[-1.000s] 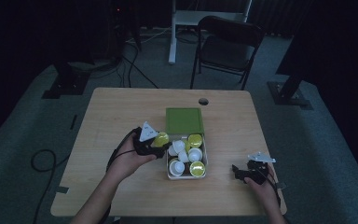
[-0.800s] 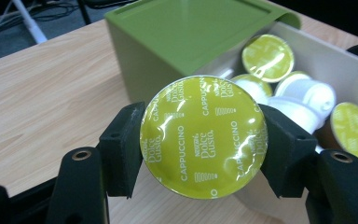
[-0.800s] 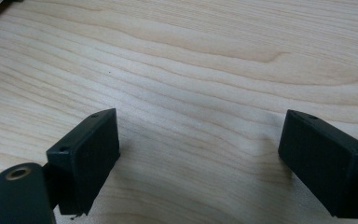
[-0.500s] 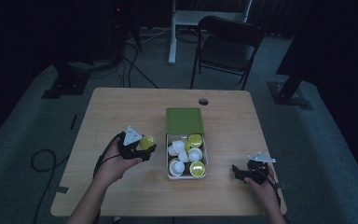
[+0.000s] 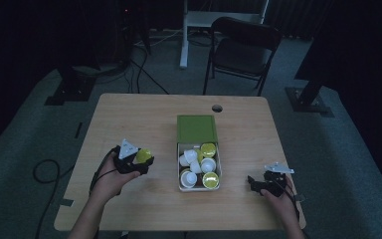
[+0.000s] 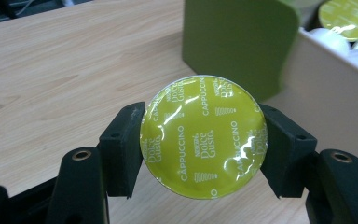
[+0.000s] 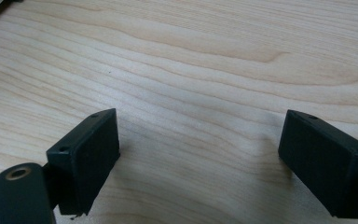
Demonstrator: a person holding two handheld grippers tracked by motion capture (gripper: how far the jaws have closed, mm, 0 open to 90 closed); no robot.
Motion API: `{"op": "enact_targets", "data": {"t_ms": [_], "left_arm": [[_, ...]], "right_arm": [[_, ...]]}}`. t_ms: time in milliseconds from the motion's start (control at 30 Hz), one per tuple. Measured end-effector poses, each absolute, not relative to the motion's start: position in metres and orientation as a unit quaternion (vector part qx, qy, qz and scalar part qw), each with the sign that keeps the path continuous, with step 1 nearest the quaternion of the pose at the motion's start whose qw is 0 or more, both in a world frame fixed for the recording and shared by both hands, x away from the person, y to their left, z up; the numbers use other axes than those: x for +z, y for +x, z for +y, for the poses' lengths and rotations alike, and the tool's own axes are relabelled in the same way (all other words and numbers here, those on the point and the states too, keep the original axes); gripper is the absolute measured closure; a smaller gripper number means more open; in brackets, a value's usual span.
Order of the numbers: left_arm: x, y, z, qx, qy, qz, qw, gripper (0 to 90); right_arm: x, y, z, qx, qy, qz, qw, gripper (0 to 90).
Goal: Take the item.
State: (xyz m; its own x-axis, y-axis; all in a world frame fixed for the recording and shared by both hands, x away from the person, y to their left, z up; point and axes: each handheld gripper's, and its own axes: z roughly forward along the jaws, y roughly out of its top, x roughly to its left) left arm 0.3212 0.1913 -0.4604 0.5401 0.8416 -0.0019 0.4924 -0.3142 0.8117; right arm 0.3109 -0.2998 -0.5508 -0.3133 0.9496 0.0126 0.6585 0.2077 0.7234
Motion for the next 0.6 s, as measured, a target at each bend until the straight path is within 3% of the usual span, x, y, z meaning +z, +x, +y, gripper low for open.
{"op": "enact_targets", "data": {"t_ms": [600], "left_arm": [[-0.494, 0.312, 0.243, 0.229, 0.756, 0.485, 0.375, 38.6]], "right_arm": [[-0.551, 0.311, -0.3, 0.322, 0.541, 0.743, 0.226, 11.8]]}}
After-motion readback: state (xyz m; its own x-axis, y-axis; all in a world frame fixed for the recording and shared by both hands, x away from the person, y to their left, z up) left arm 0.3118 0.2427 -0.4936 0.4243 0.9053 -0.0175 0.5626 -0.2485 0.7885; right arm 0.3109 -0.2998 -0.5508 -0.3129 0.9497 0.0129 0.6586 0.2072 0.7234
